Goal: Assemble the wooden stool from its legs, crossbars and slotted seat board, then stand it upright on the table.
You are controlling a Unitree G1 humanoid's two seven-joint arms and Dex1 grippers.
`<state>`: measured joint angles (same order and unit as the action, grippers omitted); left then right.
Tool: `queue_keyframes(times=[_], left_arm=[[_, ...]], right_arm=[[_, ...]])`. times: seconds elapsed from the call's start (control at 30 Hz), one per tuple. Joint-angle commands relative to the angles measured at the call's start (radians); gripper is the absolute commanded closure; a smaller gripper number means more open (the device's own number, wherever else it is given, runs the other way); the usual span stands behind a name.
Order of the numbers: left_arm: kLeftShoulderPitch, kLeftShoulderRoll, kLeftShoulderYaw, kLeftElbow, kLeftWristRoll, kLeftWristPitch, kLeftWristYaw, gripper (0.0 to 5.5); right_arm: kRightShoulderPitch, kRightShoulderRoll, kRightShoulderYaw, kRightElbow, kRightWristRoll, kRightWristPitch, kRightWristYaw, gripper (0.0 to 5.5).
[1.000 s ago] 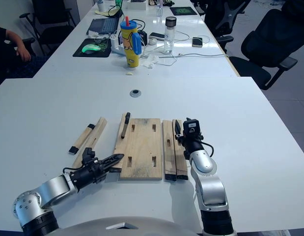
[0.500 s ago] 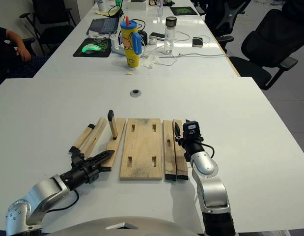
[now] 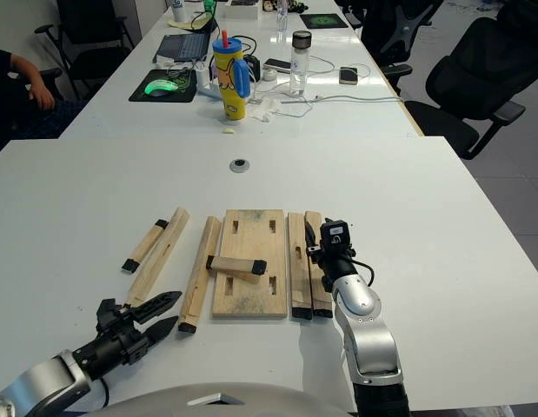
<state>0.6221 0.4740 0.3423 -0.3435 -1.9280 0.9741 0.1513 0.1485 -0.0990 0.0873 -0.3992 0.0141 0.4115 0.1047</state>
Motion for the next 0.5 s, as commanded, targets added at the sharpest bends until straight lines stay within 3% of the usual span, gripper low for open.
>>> queue_keyframes(times=[0.03, 0.17, 0.23, 0.4, 0.5], left_arm=[[0.032, 0.121, 0.056, 0.014, 0.268, -0.003, -0.226, 0.54], [-0.2, 0.268, 0.023, -0.214, 0.664, -0.224, -0.506, 0.41], [-0.311, 0.262, -0.021, -0.303, 0.757, -0.285, -0.521, 0.41], [-0.418, 0.153, -0.129, -0.364, 0.661, -0.264, -0.448, 0.41], [-0.391, 0.161, -0.143, -0.323, 0.505, -0.205, -0.4, 0.41]], right_arm=[[0.03, 0.015, -0.005, -0.033, -0.005, -0.003, -0.025, 3.31], [0.065, 0.035, -0.01, -0.041, -0.009, -0.021, -0.053, 3.31], [0.065, 0.041, -0.009, -0.038, -0.015, -0.026, -0.061, 3.31], [0.025, 0.034, -0.019, -0.02, -0.009, -0.018, -0.057, 3.31], [0.015, 0.025, -0.023, -0.015, -0.009, -0.016, -0.048, 3.31]])
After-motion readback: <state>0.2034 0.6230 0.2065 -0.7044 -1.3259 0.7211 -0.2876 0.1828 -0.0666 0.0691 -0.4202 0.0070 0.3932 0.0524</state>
